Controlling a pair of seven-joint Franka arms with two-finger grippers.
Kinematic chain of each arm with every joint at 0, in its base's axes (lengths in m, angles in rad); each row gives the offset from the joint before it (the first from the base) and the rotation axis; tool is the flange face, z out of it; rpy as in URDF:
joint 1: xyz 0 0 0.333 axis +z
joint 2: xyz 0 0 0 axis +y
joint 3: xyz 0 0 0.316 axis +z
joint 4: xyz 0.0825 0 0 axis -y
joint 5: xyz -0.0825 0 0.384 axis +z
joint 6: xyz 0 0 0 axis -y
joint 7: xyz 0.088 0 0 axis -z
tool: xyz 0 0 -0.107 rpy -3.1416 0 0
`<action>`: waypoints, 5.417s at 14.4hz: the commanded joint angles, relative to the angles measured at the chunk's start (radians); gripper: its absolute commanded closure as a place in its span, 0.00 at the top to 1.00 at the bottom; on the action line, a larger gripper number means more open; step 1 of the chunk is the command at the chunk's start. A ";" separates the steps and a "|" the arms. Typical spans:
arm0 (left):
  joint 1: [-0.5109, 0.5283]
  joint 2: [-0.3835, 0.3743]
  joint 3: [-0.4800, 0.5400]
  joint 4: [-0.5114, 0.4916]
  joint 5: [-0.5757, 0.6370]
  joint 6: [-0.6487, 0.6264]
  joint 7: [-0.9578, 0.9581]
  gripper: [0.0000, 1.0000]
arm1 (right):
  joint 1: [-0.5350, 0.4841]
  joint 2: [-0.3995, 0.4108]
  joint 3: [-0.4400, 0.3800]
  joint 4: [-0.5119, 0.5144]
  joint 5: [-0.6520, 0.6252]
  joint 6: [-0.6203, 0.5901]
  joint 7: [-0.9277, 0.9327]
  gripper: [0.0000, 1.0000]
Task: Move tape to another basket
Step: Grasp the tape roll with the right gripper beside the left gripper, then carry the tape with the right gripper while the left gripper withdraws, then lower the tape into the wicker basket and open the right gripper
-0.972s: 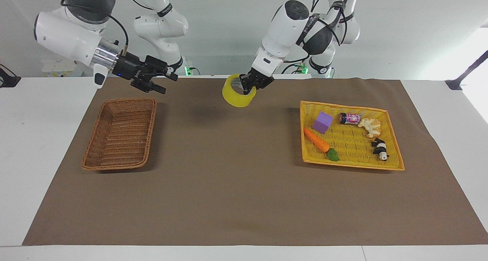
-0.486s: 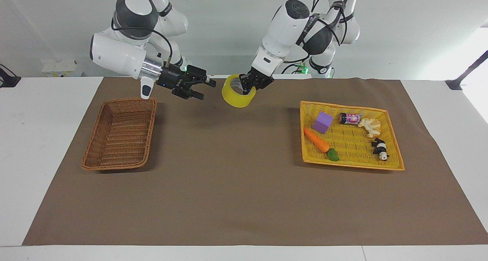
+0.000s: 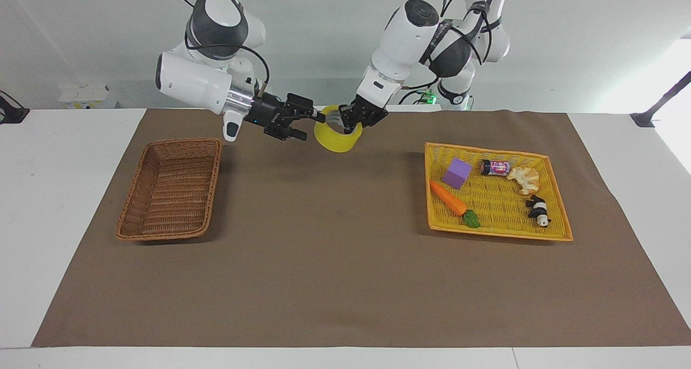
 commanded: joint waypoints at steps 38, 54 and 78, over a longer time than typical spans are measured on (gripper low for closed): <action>0.000 -0.018 0.002 -0.001 -0.002 -0.006 0.016 0.00 | 0.007 -0.044 -0.005 -0.097 0.140 -0.041 -0.200 0.09; 0.203 -0.046 0.028 0.156 0.083 -0.331 0.125 0.99 | -0.172 -0.063 -0.018 -0.090 0.111 -0.222 -0.271 0.00; 0.708 -0.050 0.021 0.133 0.291 -0.402 0.871 1.00 | -0.794 0.277 -0.017 0.097 -0.495 -0.338 -0.716 0.00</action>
